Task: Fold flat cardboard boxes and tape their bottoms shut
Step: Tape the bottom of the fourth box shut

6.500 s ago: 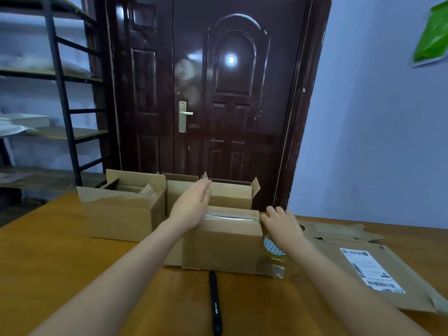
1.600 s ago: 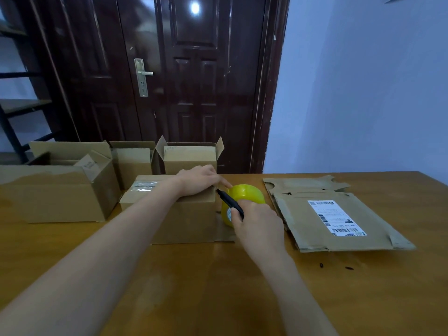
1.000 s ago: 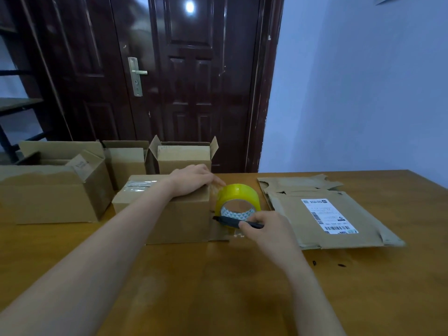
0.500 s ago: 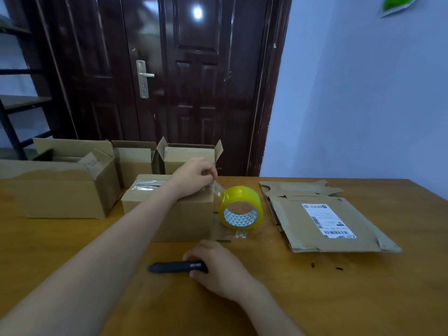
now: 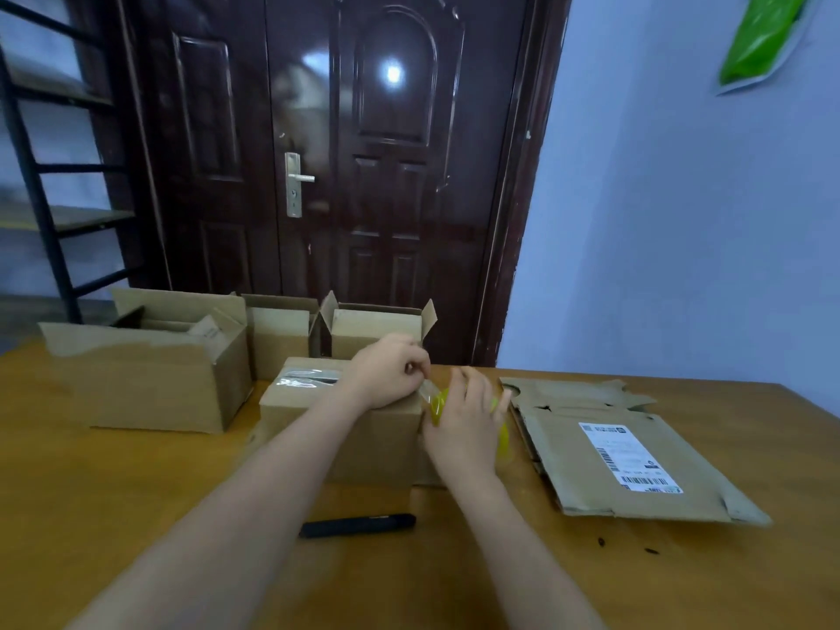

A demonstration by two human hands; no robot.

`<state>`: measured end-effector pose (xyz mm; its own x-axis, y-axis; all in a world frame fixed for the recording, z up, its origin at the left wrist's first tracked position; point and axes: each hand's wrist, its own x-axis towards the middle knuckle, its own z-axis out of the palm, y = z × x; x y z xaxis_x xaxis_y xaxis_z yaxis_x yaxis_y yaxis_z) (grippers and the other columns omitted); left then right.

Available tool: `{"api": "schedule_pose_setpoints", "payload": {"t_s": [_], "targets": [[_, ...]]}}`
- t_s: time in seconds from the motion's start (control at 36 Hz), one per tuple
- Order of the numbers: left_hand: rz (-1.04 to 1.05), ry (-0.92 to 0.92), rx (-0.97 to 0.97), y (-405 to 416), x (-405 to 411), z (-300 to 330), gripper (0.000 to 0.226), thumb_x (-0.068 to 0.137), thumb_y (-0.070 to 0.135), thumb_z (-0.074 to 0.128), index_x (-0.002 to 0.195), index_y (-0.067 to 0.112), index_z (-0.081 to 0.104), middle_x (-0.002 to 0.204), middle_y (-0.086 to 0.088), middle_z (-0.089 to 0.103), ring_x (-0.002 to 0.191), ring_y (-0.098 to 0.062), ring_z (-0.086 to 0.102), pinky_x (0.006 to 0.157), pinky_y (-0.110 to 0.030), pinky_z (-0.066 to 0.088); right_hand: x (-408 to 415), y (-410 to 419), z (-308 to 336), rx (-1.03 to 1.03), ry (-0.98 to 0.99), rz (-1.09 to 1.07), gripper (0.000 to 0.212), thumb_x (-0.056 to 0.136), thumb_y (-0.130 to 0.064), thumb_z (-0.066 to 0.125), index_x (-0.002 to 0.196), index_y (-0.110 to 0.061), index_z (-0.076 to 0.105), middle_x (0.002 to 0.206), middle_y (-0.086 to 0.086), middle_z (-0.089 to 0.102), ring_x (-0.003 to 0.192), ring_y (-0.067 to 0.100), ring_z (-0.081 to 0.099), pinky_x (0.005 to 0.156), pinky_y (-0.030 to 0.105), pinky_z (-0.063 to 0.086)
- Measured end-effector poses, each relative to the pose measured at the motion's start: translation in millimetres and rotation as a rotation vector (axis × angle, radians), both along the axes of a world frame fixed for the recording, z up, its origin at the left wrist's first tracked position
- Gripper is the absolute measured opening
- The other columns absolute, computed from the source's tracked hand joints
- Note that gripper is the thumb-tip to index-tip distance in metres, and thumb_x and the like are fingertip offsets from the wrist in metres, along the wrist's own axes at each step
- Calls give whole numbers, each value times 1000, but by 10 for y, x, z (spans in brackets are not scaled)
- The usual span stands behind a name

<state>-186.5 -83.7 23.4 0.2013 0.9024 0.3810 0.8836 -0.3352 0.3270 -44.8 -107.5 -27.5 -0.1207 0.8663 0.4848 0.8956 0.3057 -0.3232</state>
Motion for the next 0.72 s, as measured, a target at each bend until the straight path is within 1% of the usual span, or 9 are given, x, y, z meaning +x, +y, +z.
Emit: {"api": "schedule_pose_setpoints", "payload": {"t_s": [0.06, 0.11, 0.25, 0.31, 0.33, 0.44, 0.56, 0.64, 0.72], "targets": [[-1, -10, 0, -5, -1, 7, 17, 81, 19, 56, 86, 24, 71, 95, 5, 60, 98, -16, 54, 81, -40, 50, -37, 79, -33, -43, -44, -30, 62, 91, -32, 54, 145, -13, 28, 148, 3, 31, 141, 21, 20, 112, 47, -12], [-2, -8, -3, -7, -6, 8, 17, 82, 19, 56, 86, 24, 72, 95, 5, 59, 98, -15, 53, 82, -40, 50, -64, 139, -77, -25, -46, -55, 54, 91, -31, 55, 140, -15, 36, 143, 2, 39, 138, 21, 26, 114, 47, -8], [-26, 0, -5, -2, -19, 14, 20, 84, 17, 56, 85, 24, 74, 90, 9, 55, 98, -11, 50, 82, -37, 49, -93, 221, -144, 76, 59, -70, 36, 88, -29, 62, 121, -16, 59, 127, 2, 56, 128, 22, 42, 116, 44, 7], [-23, 5, -8, -1, -15, 20, 20, 84, 18, 56, 85, 24, 75, 92, 9, 56, 99, -10, 49, 80, -37, 49, -70, 249, -166, 134, 92, -67, 29, 87, -29, 63, 113, -16, 67, 122, 2, 62, 124, 22, 47, 115, 44, 15], [-23, 8, -10, 0, -14, 26, 19, 85, 19, 56, 84, 23, 75, 93, 8, 57, 100, -10, 49, 80, -38, 49, -54, 258, -168, 150, 104, -63, 27, 88, -30, 63, 111, -18, 69, 122, 0, 63, 123, 21, 48, 114, 44, 16], [-21, 35, -14, -2, 2, 51, 18, 85, 20, 55, 85, 20, 73, 96, 6, 57, 102, -12, 48, 80, -38, 49, 16, 305, -142, 128, 124, -32, 26, 92, -34, 56, 114, -26, 69, 126, -5, 61, 126, 17, 44, 115, 42, 14], [-21, 43, -22, -10, 15, 57, 17, 86, 19, 56, 86, 17, 72, 94, 7, 53, 102, -12, 46, 79, -35, 48, 153, 394, -72, 22, 151, -32, 29, 96, -36, 48, 119, -30, 65, 130, -10, 58, 128, 14, 39, 116, 43, 14], [-17, 23, -15, -3, -6, 47, 17, 85, 19, 56, 84, 17, 73, 93, 5, 54, 100, -13, 47, 78, -35, 48, 195, 409, -62, 6, 123, 43, 29, 95, -36, 50, 120, -30, 64, 130, -9, 58, 128, 14, 40, 116, 46, 16], [-19, 27, -8, 1, -6, 46, 18, 86, 20, 56, 85, 18, 74, 94, 5, 55, 100, -12, 47, 77, -32, 48, 202, 339, -97, 36, 181, 44, 28, 94, -33, 54, 117, -27, 66, 127, -7, 60, 126, 15, 43, 114, 48, 20]]}}
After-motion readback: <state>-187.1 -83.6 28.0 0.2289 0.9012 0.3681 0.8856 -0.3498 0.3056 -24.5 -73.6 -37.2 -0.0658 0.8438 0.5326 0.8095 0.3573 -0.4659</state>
